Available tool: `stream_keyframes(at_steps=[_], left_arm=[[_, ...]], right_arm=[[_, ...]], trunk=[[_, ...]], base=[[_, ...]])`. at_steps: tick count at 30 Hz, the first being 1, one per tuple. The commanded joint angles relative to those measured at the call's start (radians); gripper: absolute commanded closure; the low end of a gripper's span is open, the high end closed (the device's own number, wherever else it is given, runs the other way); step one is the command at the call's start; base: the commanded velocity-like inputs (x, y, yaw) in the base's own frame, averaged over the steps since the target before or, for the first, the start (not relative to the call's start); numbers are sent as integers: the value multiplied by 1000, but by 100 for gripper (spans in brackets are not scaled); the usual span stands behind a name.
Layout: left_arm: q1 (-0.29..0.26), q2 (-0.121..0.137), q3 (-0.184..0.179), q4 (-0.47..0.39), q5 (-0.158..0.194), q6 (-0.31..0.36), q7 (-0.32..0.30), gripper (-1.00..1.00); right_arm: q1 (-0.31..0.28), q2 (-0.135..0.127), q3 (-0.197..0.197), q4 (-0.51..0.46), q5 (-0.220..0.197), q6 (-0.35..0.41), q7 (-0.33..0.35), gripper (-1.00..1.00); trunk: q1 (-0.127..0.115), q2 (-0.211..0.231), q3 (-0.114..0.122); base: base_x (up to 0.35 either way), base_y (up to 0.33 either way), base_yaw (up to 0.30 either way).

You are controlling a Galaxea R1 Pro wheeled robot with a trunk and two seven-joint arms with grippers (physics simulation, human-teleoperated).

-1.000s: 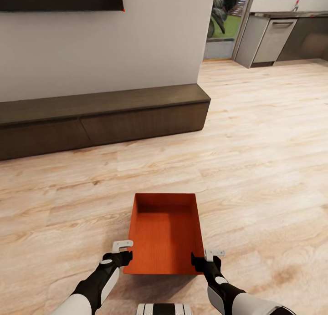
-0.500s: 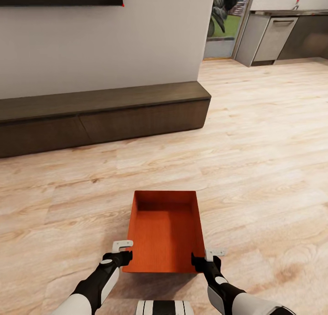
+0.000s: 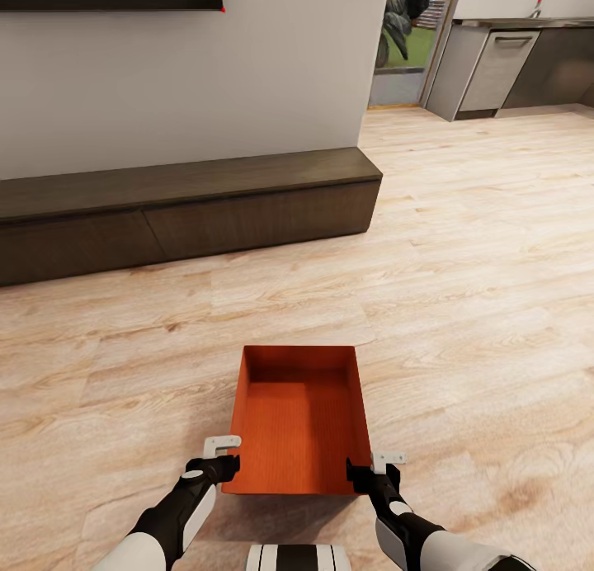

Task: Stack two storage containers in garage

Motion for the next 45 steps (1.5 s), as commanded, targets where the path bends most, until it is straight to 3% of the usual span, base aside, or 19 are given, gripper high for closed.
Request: stream_keyframes(at_steps=[1, 9, 14, 17, 35, 37, 38, 45], left_arm=[[0, 1, -7, -2, 10, 5, 7, -100], [0, -1, -12, 1, 0, 6, 10, -100], [0, -7, -19, -3, -4, 9, 7, -100], [0, -10, -20, -6, -5, 11, 5, -100], [0, -26, -25, 11, -10, 5, -6, -100], [0, -25, -40, 9, -11, 5, -1, -100], [0, -25, -71, 12, -10, 5, 3, -100], [0, -26, -82, 3, -7, 6, 6, -100]], right_arm=[[0, 0, 9, 1, -6, -2, -4, -100], [0, -7, 11, 1, -4, -2, -3, -100], [0, -8, 13, 1, 63, -1, -9, -100], [0, -7, 13, 1, 75, 1, -11, -100], [0, -23, 12, 23, 77, 2, -12, -100], [0, -24, 11, 25, 76, 2, -12, -100], [0, -23, 10, 26, 74, 2, -12, -100], [0, -21, 4, 27, 70, 2, -12, -100]], trunk=[[0, 0, -1], [0, 0, -1], [0, 0, -1], [0, 0, -1], [0, 0, -1], [0, 0, -1], [0, 0, -1], [0, 0, -1]], base=[[0, 0, 0], [0, 0, 0], [0, 0, 0], [0, 0, 0], [0, 0, 0], [0, 0, 0], [0, 0, 0], [0, 0, 0]])
